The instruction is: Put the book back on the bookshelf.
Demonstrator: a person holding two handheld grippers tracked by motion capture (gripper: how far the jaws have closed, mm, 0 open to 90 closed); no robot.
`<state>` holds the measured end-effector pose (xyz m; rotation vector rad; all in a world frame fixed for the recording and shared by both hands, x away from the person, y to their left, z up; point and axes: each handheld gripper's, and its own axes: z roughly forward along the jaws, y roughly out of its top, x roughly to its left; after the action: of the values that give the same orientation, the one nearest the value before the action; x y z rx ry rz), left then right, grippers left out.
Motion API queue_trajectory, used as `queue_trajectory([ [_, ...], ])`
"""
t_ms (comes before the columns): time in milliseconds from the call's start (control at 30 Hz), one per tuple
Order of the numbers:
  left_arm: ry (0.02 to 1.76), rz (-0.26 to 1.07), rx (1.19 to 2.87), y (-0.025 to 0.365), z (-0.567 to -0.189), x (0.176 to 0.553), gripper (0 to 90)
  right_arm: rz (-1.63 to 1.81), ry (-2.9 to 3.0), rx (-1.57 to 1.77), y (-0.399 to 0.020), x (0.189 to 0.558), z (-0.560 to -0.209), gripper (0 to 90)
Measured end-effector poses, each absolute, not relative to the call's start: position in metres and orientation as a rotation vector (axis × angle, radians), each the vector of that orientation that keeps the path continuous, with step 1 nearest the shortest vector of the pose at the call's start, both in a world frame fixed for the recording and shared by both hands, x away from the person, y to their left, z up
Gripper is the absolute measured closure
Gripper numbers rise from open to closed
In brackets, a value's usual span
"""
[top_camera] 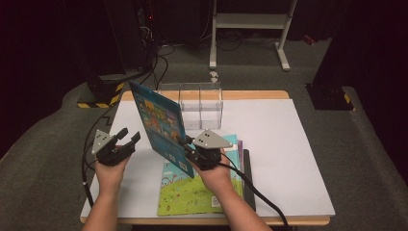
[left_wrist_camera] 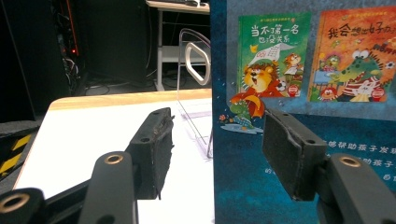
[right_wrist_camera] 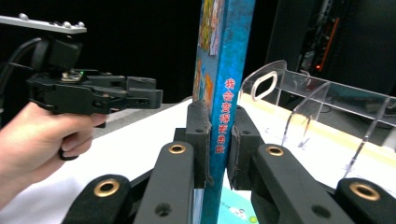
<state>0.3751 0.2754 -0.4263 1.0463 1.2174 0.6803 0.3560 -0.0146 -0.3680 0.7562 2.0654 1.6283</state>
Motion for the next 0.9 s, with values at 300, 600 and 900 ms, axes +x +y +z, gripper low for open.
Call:
queue_trajectory([
  [300, 1.224, 0.683, 1.016, 0.281, -0.424, 0.374, 43.3, 1.629, 2.067, 0.748, -0.011, 0.352, -0.367, 80.3],
  [600, 1.228, 0.689, 1.005, 0.286, -0.423, 0.373, 43.4, 1.615, 2.067, 0.742, 0.001, 0.36, -0.357, 78.3],
  [900, 1.232, 0.687, 0.994, 0.29, -0.423, 0.372, 43.5, 1.616, 2.088, 0.743, 0.008, 0.362, -0.355, 81.5],
])
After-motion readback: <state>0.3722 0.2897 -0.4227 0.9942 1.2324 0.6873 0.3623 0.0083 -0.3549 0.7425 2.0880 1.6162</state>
